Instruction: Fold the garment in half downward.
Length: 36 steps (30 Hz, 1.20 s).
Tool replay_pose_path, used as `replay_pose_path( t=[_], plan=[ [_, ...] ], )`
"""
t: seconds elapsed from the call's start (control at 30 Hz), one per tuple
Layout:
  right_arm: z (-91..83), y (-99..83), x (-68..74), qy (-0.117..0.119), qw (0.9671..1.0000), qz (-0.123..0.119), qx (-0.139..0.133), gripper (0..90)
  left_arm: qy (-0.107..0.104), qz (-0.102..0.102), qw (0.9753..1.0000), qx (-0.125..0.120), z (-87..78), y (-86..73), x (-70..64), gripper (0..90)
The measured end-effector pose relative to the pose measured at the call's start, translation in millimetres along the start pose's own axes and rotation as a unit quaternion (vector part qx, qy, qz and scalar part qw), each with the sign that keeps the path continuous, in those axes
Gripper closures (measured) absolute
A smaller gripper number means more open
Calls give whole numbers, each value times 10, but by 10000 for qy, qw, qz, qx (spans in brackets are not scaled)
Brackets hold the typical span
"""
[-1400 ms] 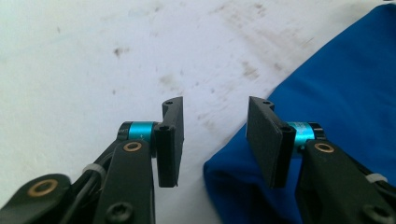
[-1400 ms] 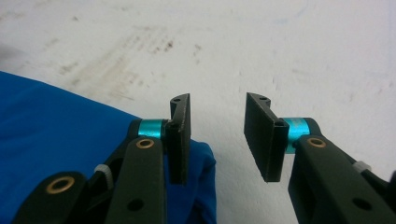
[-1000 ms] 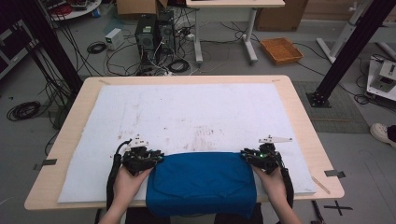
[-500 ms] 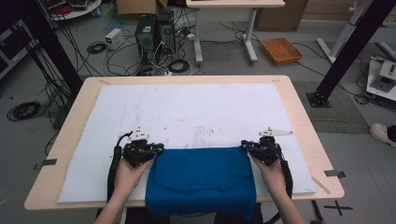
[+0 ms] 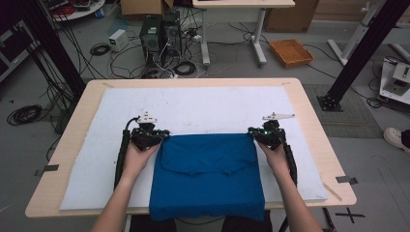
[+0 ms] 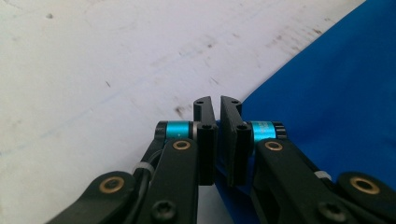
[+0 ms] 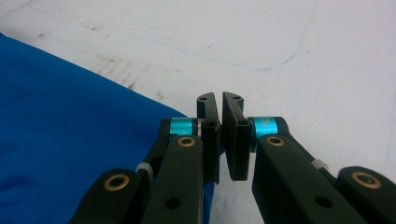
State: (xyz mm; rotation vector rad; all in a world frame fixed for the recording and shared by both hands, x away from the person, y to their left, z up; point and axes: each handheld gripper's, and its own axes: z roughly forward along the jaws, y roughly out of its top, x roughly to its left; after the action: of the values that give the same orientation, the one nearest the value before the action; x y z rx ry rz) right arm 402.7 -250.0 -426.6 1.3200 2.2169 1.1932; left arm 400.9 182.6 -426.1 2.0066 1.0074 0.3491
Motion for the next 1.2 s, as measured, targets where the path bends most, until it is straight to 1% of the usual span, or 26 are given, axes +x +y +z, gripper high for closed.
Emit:
replay_pose_path(
  t=[0.07,0.1,0.2,0.23,0.3,0.33,0.4,0.47,0.5,0.6,0.67,0.7,0.73,0.77,0.87,0.9,0.93,0.97,1.0,1.03,1.07,1.13,1.17,1.2],
  plan=[
    [31,54,-37,5,10000,29,-39,862,36,33,10000,39,47,68,63,851],
    [58,91,-63,-20,10000,-3,-63,862,71,40,9999,75,72,95,84,850],
    [112,151,-105,-55,9999,49,-76,862,149,65,9999,58,140,145,126,850],
    [133,162,-120,-80,9999,52,-134,862,158,67,9998,103,164,160,139,850],
    [176,175,-149,-97,9999,106,-91,863,185,93,9997,149,207,193,154,850],
    [199,181,-166,-127,9999,87,-61,863,204,124,9996,159,226,210,156,850],
    [228,191,-187,-169,9998,116,-69,863,249,177,9993,203,253,239,166,851],
    [259,208,-203,-180,9997,120,-82,863,340,238,9991,112,278,247,180,850],
    [276,220,-209,-200,9997,110,-67,863,346,203,9992,74,288,241,192,850],
    [308,231,-214,-202,9997,118,-61,862,338,130,9993,126,321,213,223,849],
    [323,226,-202,-239,9997,83,-31,852,339,141,9992,133,326,209,218,844],
    [326,224,-196,-268,9996,21,-26,837,364,162,9991,135,323,215,209,840],
    [321,224,-184,-298,9996,25,-19,808,390,165,9990,105,320,220,198,831],
    [313,225,-177,-332,9994,11,-36,781,387,196,9990,74,309,229,188,819],
    [249,236,-140,-422,9990,-33,-160,687,480,212,9986,-49,246,257,157,755],
    [220,240,-128,-451,9988,-33,-196,655,494,164,9986,-104,214,266,153,720],
    [190,241,-115,-450,9987,-34,-249,643,508,111,9985,-141,175,276,149,678],
    [156,240,-105,-442,9986,-64,-291,619,496,72,9986,-172,131,286,142,633],
    [119,236,-88,-441,9984,-44,-347,594,471,36,9986,-247,88,294,127,587],
    [81,228,-75,-429,9983,-56,-399,578,435,48,9987,-271,38,301,115,558],
    [41,217,-55,-402,9983,-59,-428,562,409,56,9987,-305,-13,304,95,540],
    [-46,183,-19,-366,9977,-61,-561,538,406,83,9978,-511,-125,270,37,507],
    [-90,171,0,-326,9979,-68,-554,523,370,78,9973,-624,-179,241,4,506],
    [-139,149,23,-314,9975,-87,-632,521,372,65,9970,-673,-234,207,-26,504]
  ],
)
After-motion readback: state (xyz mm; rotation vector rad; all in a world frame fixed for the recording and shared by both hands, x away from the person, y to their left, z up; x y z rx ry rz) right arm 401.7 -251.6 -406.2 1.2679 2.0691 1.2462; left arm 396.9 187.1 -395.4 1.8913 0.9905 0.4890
